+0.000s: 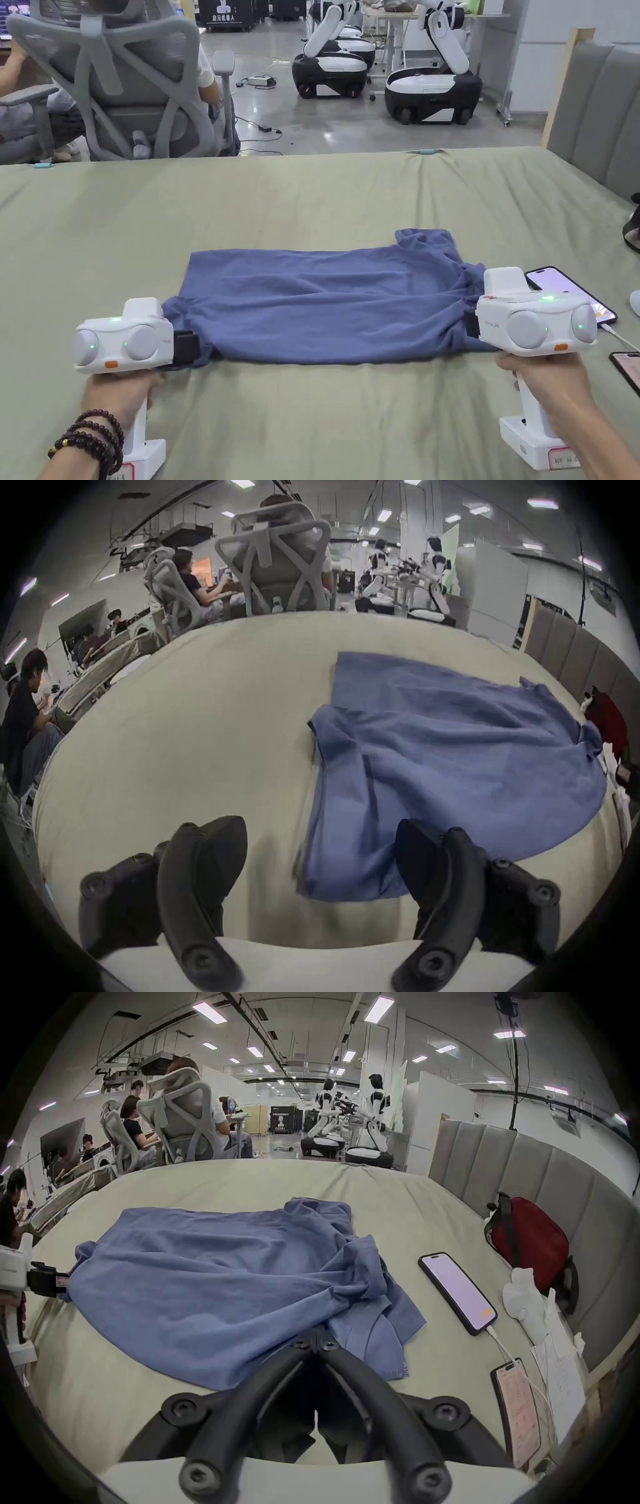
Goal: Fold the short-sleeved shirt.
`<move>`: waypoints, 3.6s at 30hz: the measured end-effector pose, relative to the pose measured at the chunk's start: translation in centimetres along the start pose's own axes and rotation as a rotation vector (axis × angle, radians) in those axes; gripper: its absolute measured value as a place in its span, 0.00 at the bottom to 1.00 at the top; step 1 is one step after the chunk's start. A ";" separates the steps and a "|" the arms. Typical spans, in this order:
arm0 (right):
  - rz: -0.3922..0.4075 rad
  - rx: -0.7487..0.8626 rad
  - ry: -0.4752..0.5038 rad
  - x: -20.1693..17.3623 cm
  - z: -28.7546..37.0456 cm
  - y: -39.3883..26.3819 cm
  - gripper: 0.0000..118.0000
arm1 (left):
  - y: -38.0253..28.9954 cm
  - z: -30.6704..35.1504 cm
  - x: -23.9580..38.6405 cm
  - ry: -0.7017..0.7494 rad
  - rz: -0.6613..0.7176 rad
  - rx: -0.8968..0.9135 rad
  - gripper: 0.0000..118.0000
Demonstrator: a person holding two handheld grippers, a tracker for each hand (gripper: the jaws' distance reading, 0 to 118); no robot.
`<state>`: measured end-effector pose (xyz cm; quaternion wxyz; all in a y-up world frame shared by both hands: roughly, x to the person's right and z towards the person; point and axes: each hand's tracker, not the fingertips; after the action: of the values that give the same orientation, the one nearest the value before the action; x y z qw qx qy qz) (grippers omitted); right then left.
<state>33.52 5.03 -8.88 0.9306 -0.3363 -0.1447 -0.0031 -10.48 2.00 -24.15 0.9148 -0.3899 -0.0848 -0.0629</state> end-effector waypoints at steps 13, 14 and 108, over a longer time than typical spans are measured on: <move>-0.021 -0.064 -0.012 1.9 -2.8 1.0 0.65 | 0.6 1.0 0.3 -0.030 -0.031 0.024 0.03; -0.014 -0.095 -0.009 2.0 -3.4 1.1 0.80 | 0.6 1.0 0.2 -0.037 -0.023 0.025 0.03; -0.043 0.024 0.037 -0.3 3.6 -0.6 0.01 | 12.6 -10.0 2.5 -0.083 -0.071 -0.024 0.86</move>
<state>32.23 6.79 -5.90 0.9367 -0.3219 -0.1348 -0.0274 -4.67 3.33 -39.31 0.9029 -0.3998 -0.1359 -0.0801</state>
